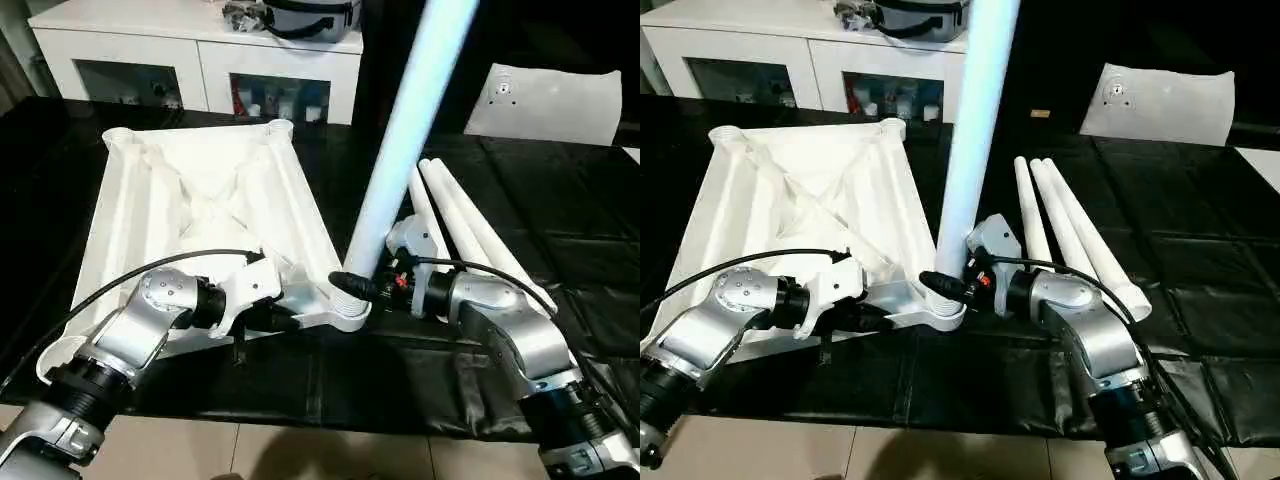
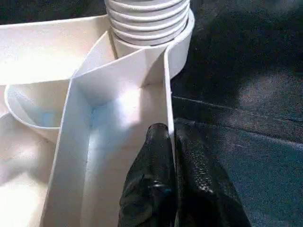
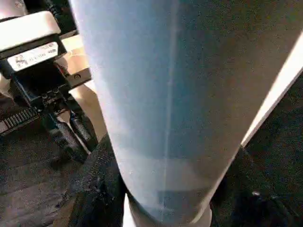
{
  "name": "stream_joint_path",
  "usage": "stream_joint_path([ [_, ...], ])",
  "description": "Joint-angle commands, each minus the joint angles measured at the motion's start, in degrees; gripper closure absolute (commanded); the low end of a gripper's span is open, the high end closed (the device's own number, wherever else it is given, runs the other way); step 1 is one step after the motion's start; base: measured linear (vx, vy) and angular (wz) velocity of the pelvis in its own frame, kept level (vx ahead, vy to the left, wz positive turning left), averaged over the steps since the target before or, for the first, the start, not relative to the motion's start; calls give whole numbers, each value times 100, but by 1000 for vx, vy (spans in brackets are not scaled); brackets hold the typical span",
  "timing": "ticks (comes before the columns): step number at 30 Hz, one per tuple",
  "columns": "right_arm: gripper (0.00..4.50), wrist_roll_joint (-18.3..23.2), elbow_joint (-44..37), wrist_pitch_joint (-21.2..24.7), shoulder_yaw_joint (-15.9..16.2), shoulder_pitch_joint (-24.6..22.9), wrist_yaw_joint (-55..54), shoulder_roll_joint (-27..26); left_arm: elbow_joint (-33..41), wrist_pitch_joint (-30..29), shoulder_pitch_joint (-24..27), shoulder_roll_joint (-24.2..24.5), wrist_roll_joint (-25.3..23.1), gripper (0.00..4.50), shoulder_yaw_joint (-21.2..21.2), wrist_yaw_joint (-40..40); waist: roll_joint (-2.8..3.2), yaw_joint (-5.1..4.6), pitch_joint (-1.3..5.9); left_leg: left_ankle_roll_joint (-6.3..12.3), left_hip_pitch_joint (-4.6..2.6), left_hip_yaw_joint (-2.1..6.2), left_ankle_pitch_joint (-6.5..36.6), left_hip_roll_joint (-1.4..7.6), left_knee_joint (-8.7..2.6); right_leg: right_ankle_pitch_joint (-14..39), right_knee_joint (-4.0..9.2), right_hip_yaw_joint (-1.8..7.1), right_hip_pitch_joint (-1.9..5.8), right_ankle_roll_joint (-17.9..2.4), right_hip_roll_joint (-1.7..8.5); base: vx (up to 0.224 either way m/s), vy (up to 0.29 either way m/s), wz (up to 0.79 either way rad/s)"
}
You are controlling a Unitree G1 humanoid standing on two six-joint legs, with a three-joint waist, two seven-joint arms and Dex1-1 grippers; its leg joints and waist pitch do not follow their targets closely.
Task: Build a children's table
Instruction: Insert table leg to table base
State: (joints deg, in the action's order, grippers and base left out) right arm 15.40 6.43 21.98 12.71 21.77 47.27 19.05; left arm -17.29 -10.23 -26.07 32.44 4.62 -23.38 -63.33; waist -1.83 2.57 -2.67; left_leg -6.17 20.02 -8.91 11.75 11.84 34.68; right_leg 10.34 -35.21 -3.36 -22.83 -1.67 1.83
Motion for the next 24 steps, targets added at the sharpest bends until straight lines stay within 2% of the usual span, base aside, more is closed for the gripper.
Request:
stream_joint_path([
  [1,258,-80,143,141,109,-86,140,80,-71,132,-132,-8,-130,450,92,0,35,0,296,78,4,-1,1026,107,-427,2310,528,291,258,-548,501,0,0,0],
  [8,258,-71,405,49,114,-17,130,-45,-55,290,-165,-24,-71,450,111,-137,34,15,305,84,11,-5,968,116,-429,2081,501,299,267,-653,519,0,0,0],
  [9,258,-92,498,6,128,11,131,-81,-137,360,-210,-15,-122,450,91,-137,14,10,307,89,16,-7,965,114,-427,2073,500,296,269,-659,517,0,0,0],
  [11,258,-107,565,-25,133,32,132,-107,-227,435,-257,-8,-175,450,77,-124,27,6,296,86,5,-7,1023,110,-431,2187,516,292,260,-640,515,0,0,0],
  [13,259,-142,755,-105,123,115,111,-196,-442,558,-378,-7,-279,450,90,-39,24,5,283,81,-12,-7,1138,92,-428,2564,565,284,239,-519,522,0,0,0],
  [15,259,-152,797,-131,118,135,100,-213,-463,564,-393,-14,-285,450,101,-23,24,5,278,70,-13,-2,1166,99,-431,2683,580,282,232,-480,530,0,0,0],
  [24,259,-170,1040,-229,55,253,94,-315,-160,266,-238,-172,-2,450,268,-84,37,-18,282,61,-4,13,1204,107,-439,2662,577,272,232,-515,528,0,0,0],
])
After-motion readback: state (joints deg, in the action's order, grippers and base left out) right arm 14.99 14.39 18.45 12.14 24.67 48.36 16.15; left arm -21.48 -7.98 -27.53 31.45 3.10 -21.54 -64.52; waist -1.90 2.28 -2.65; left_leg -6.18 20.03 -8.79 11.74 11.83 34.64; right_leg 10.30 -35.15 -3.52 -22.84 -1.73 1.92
